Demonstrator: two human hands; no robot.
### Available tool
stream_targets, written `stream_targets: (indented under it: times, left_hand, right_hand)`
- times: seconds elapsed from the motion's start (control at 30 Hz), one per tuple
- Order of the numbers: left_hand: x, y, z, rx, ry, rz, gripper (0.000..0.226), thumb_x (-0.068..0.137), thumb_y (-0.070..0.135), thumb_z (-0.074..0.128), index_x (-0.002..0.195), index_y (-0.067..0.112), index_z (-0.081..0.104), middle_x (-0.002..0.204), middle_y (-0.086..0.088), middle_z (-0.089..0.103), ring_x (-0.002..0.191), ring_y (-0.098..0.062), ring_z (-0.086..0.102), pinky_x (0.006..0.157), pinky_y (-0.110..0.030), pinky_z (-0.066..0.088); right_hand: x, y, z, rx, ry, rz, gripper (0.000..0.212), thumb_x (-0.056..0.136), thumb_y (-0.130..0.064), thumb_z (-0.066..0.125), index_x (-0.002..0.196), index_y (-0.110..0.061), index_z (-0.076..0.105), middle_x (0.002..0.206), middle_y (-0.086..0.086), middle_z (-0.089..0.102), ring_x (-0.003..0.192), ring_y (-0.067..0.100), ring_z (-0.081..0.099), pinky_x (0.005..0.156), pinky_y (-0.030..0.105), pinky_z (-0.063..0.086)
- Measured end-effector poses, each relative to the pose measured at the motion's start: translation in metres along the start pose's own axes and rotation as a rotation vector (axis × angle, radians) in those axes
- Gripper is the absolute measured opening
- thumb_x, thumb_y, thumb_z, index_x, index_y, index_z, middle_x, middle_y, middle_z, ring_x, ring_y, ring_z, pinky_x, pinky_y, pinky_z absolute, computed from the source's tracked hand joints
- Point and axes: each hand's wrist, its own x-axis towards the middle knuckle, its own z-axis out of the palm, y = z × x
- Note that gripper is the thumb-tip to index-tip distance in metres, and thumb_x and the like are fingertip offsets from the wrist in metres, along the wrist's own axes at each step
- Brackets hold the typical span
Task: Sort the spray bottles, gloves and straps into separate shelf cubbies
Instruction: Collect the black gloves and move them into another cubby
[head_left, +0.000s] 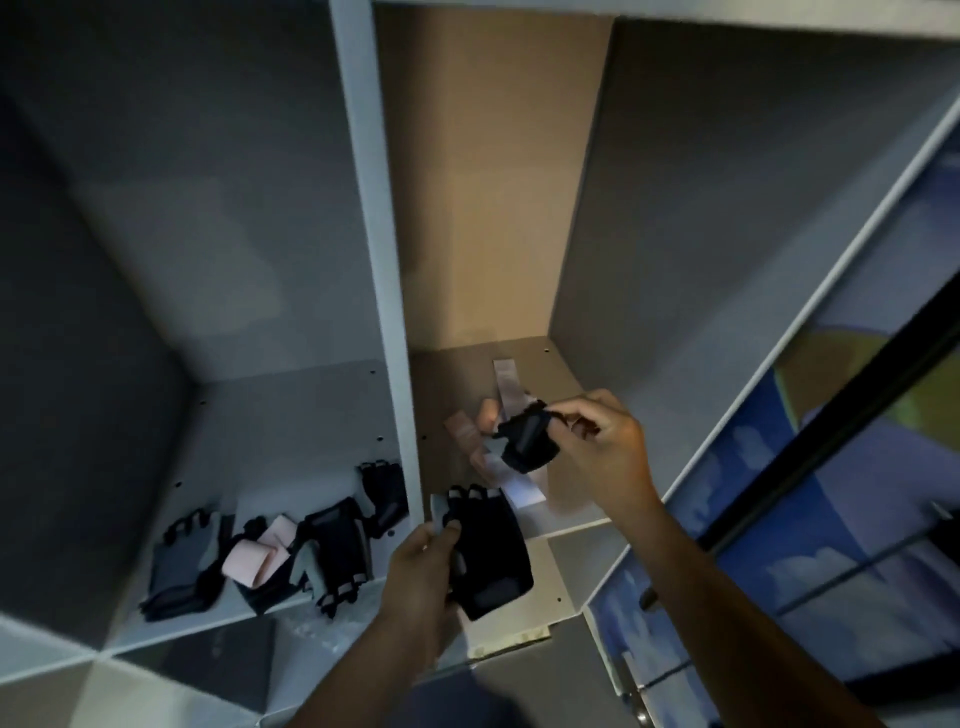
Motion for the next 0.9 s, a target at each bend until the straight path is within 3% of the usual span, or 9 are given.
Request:
stream_targets:
  times: [0.13, 0.3, 0.37, 0.43, 0.5, 0.57, 0.67, 0.83, 0.9]
  left_hand:
    - [-0.027, 0.015, -0.008, -0.022, -0.122, -0.022, 0.025, 0.103, 0.025, 0.051, 0.113, 0.007, 0.064, 0.111, -0.015, 0.074, 0.101, -0.034, 0.071, 0.082, -0.048, 0.059]
    - [-0.060, 0.038, -0.032, -0.066, -0.292, 0.032, 0.029, 0.103, 0.035, 0.048, 0.110, 0.013, 0.065, 0.096, -0.003, 0.077, 0.087, -0.021, 0.073, 0.072, -0.037, 0.058]
    - [-0.075, 0.047, -0.048, -0.110, -0.379, 0.037, 0.034, 0.102, 0.041, 0.049, 0.113, 0.015, 0.068, 0.101, -0.002, 0.078, 0.090, -0.018, 0.074, 0.076, -0.036, 0.057]
    - [-0.085, 0.054, -0.067, -0.083, -0.441, 0.087, 0.030, 0.099, 0.038, 0.055, 0.110, 0.012, 0.066, 0.094, -0.003, 0.076, 0.078, -0.016, 0.073, 0.077, -0.038, 0.058]
    - [-0.088, 0.059, -0.084, -0.030, -0.459, 0.150, 0.029, 0.093, 0.031, 0.067, 0.111, 0.011, 0.059, 0.099, -0.014, 0.073, 0.086, -0.024, 0.073, 0.087, -0.046, 0.057]
    - [-0.090, 0.064, -0.101, 0.011, -0.429, 0.181, 0.048, 0.083, 0.027, 0.079, 0.119, 0.007, 0.055, 0.112, -0.020, 0.071, 0.099, -0.029, 0.073, 0.092, -0.057, 0.055]
    - [-0.091, 0.071, -0.121, 0.042, -0.422, 0.193, 0.092, 0.062, 0.032, 0.089, 0.141, 0.011, 0.046, 0.123, -0.017, 0.069, 0.103, -0.032, 0.072, 0.088, -0.059, 0.057]
    - [-0.102, 0.082, -0.141, 0.077, -0.514, 0.270, 0.065, 0.084, 0.017, 0.078, 0.140, 0.011, 0.047, 0.124, -0.016, 0.069, 0.105, -0.032, 0.072, 0.093, -0.058, 0.055]
    - [-0.111, 0.087, -0.145, 0.081, -0.593, 0.298, 0.052, 0.089, 0.011, 0.071, 0.136, 0.009, 0.051, 0.120, -0.018, 0.070, 0.107, -0.035, 0.070, 0.096, -0.061, 0.052]
  right_hand:
    - [-0.031, -0.049, -0.011, 0.052, 0.059, 0.004, 0.024, 0.083, 0.004, 0.072, 0.086, -0.019, 0.077, 0.086, -0.004, 0.062, 0.076, 0.011, 0.064, 0.073, 0.017, 0.047]
    - [-0.095, -0.104, 0.008, 0.075, 0.172, -0.066, 0.023, 0.081, 0.011, 0.072, 0.089, -0.011, 0.078, 0.085, 0.009, 0.054, 0.071, 0.015, 0.056, 0.067, 0.019, 0.045]
    - [-0.124, -0.116, 0.024, 0.049, 0.198, -0.056, 0.025, 0.080, 0.012, 0.073, 0.090, -0.011, 0.079, 0.085, 0.009, 0.052, 0.072, 0.014, 0.055, 0.067, 0.019, 0.045]
    - [-0.149, -0.123, 0.039, 0.005, 0.202, -0.048, 0.027, 0.079, 0.012, 0.075, 0.091, -0.012, 0.079, 0.086, 0.006, 0.050, 0.073, 0.009, 0.054, 0.067, 0.017, 0.045]
    - [-0.167, -0.127, 0.049, -0.107, 0.184, -0.090, 0.031, 0.076, 0.009, 0.079, 0.094, -0.016, 0.079, 0.089, 0.001, 0.048, 0.079, 0.006, 0.054, 0.069, 0.013, 0.044]
    - [-0.182, -0.134, 0.054, -0.221, 0.130, -0.154, 0.036, 0.075, -0.002, 0.084, 0.104, -0.021, 0.077, 0.095, -0.002, 0.047, 0.089, 0.006, 0.055, 0.075, 0.013, 0.045]
    - [-0.200, -0.158, 0.050, -0.263, 0.009, -0.169, 0.052, 0.075, -0.030, 0.083, 0.124, -0.028, 0.067, 0.110, -0.002, 0.045, 0.108, 0.012, 0.054, 0.094, 0.018, 0.045]
    - [-0.194, -0.201, 0.055, -0.034, 0.200, 0.151, 0.052, 0.080, -0.028, 0.083, 0.124, -0.038, 0.058, 0.120, -0.009, 0.052, 0.101, 0.009, 0.058, 0.087, 0.022, 0.051]
    - [-0.183, -0.212, 0.062, 0.154, 0.189, 0.285, 0.052, 0.079, -0.026, 0.084, 0.124, -0.036, 0.058, 0.118, -0.003, 0.060, 0.098, 0.014, 0.064, 0.083, 0.025, 0.056]
